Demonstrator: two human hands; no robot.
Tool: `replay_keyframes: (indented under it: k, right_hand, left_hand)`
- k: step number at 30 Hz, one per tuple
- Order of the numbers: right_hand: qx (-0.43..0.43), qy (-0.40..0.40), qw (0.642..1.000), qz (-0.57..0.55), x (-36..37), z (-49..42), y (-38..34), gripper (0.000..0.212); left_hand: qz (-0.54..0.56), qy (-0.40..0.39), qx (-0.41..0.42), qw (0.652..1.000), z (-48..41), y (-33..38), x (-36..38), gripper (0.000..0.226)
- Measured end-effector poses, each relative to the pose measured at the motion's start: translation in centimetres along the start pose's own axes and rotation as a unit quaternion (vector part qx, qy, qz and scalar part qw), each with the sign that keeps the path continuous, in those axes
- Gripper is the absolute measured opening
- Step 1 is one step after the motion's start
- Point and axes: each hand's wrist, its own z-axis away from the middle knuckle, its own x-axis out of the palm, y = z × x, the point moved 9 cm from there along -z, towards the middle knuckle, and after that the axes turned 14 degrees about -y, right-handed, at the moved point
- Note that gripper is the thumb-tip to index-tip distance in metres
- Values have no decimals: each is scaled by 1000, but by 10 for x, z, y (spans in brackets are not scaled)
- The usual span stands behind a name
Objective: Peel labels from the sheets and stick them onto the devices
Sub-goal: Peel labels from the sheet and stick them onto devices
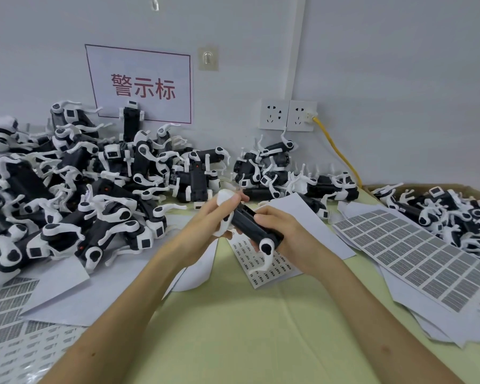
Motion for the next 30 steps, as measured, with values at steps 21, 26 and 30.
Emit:
replay_keyframes:
  k: [21,26,30]
  right_hand:
    - [24,1,997,-79,4,-1,8,41]
    - [-52,-6,993,-109,3,-1,-9,36]
    - [-87,22,994,-69,0,0,-15,51]
  left_hand:
    - [38,-40,22,998,-1,0,7,54]
    - [102,36,36,993,0,0,-11,70]
    - [153,91,45,983,0,-2,-19,53]
